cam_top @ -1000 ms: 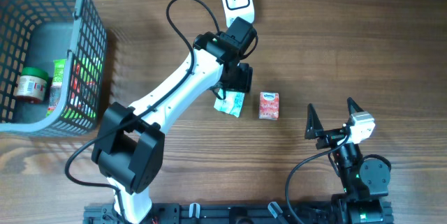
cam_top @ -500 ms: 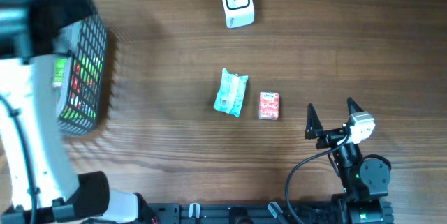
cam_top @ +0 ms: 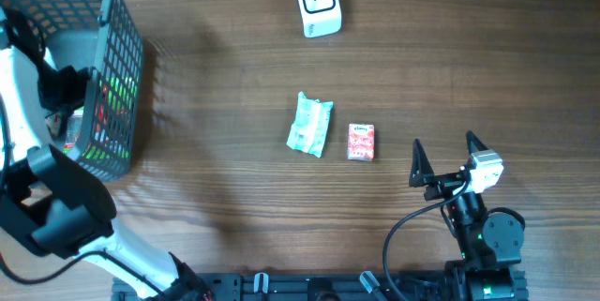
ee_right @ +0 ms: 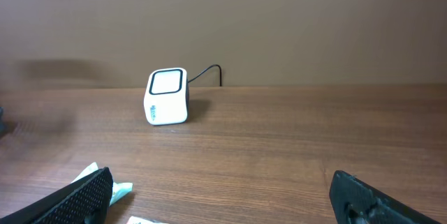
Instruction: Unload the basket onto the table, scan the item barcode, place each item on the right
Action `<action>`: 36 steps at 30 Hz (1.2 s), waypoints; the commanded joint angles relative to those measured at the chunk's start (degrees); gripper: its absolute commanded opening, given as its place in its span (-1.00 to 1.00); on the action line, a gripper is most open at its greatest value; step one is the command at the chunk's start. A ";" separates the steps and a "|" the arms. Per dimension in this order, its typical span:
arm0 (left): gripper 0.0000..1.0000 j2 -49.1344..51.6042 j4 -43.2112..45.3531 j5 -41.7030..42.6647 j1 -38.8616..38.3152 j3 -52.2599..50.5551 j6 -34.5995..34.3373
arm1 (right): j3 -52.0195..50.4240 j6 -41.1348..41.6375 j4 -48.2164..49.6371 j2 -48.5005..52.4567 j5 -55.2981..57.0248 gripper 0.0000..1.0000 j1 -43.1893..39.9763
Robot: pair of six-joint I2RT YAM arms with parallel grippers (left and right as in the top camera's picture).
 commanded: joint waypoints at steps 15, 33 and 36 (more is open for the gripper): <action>1.00 5.84 10.64 1.55 3.45 -10.40 3.89 | -0.07 -0.42 0.37 -0.31 -0.28 0.99 -0.39; -0.82 5.81 16.74 16.94 3.67 -20.65 3.61 | -0.07 -0.44 0.37 -0.31 -0.28 0.99 -0.39; -0.92 4.96 16.41 17.84 3.67 -19.71 2.97 | -0.07 -0.44 0.37 -0.31 -0.28 0.99 -0.39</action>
